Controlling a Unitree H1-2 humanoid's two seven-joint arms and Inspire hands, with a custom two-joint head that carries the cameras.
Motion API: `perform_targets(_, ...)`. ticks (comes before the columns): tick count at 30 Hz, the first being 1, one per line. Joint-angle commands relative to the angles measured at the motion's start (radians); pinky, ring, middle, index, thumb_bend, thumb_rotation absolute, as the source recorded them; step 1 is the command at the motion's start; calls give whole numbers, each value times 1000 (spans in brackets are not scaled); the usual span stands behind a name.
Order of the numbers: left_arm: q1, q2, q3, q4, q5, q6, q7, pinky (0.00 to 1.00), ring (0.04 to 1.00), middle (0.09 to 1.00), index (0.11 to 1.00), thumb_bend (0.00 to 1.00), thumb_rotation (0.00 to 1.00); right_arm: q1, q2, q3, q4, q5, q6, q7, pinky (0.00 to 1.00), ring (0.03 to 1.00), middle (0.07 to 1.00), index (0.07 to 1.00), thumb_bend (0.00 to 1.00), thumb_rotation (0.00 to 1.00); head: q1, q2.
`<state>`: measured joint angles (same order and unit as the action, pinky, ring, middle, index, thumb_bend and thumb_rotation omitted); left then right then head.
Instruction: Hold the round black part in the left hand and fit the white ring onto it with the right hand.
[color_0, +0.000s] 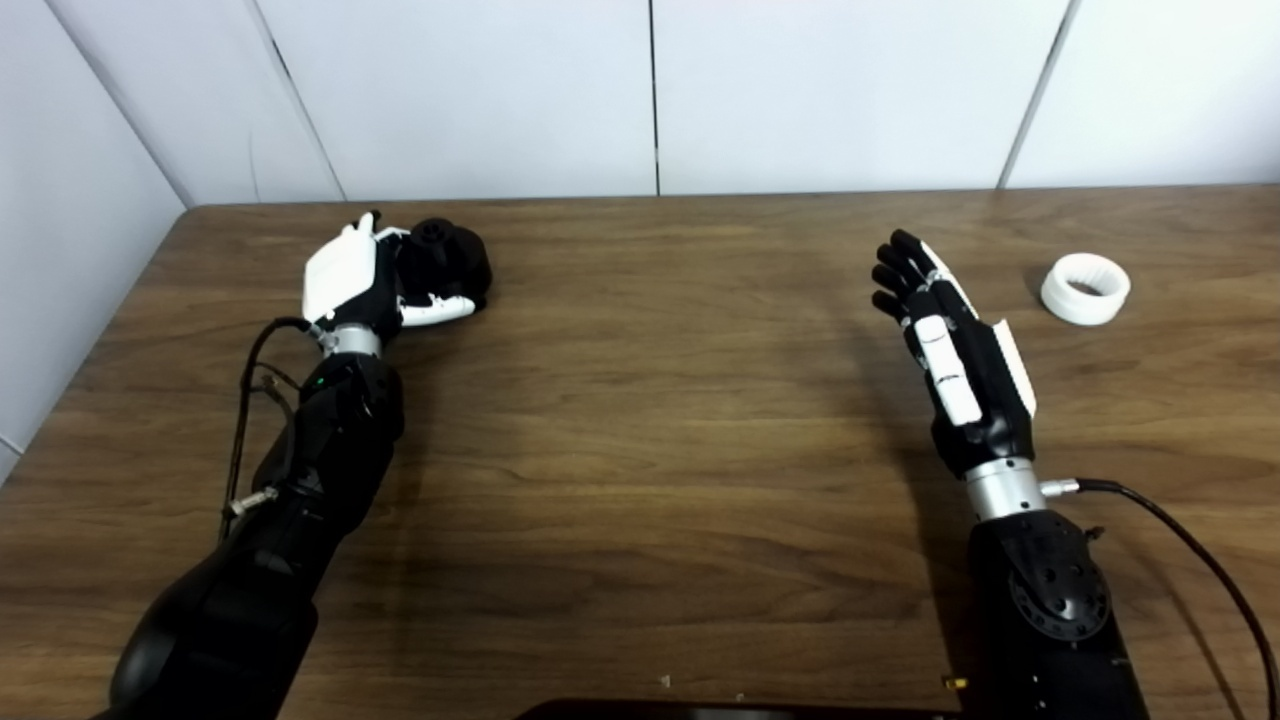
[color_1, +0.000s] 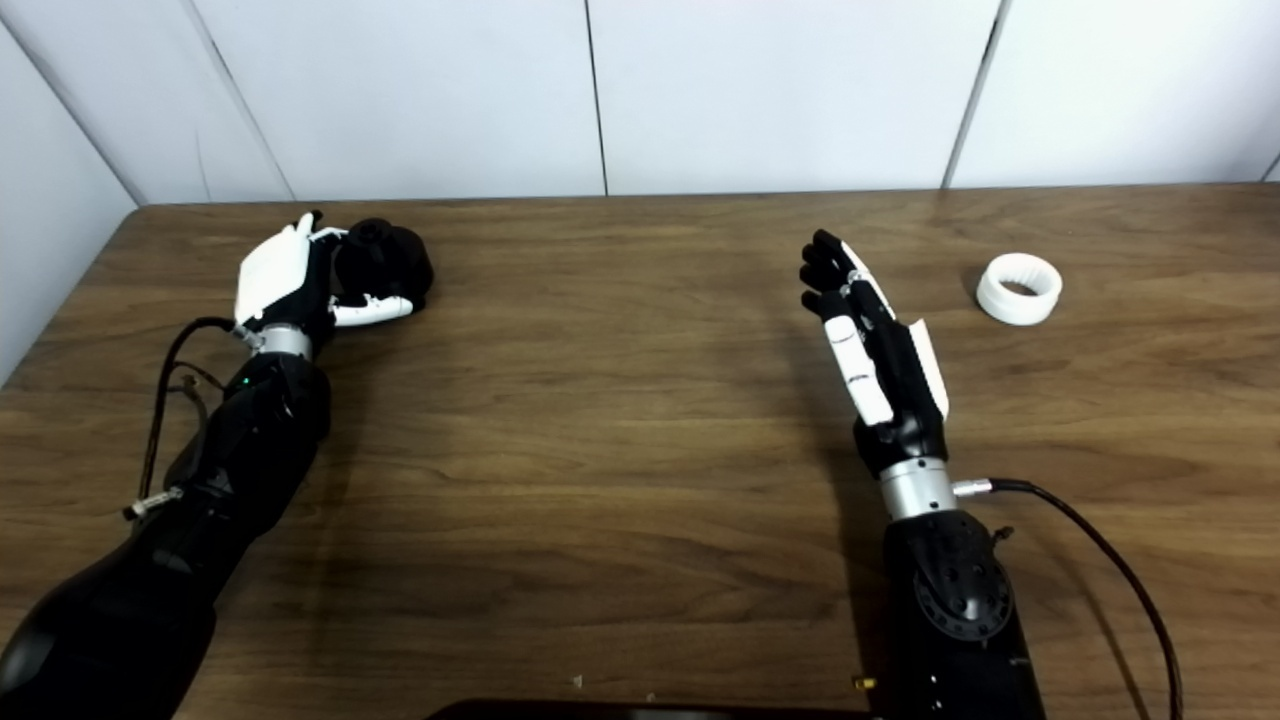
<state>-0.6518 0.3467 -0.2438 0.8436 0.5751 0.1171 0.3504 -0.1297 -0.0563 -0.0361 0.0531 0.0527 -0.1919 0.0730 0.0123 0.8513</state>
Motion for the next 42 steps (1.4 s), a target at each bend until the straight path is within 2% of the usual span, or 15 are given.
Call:
perform_targets(1, -19, 6, -2, -29, 4, -3, 6, 1000, 1000, 1000, 724, 935, 397, 90, -5, -12, 32, 19, -13, 0, 879, 897, 901, 907, 520, 810, 1, 2)
perform_targets(13, 53, -43, -11, -78, -5, -31, 22, 984, 1000, 1000, 725, 965, 393, 81, -12, -17, 28, 16, -13, 0, 859, 893, 899, 903, 517, 813, 2, 5)
perform_targets(20, 93, -68, -18, -95, -23, -73, 40, 993, 1000, 1000, 716, 960, 370, 75, -19, -15, 33, 4, -23, 0, 862, 905, 899, 901, 525, 825, 6, 6)
perform_targets(31, 174, -97, -48, -201, -28, -70, -13, 1000, 1000, 1000, 721, 971, 404, 70, -17, -13, 24, -1, -19, -5, 869, 897, 899, 900, 518, 839, 9, 8)
perform_targets(38, 217, -118, -62, -265, -31, -79, -40, 1000, 1000, 1000, 724, 970, 392, 66, -15, -12, 21, 1, -23, -4, 870, 907, 898, 901, 513, 842, 5, 7)
perform_targets(42, 251, -125, -78, -331, -19, -65, -74, 1000, 1000, 1000, 731, 976, 405, 64, -12, -13, 26, 11, -30, 0, 858, 905, 896, 899, 501, 828, 4, 7)
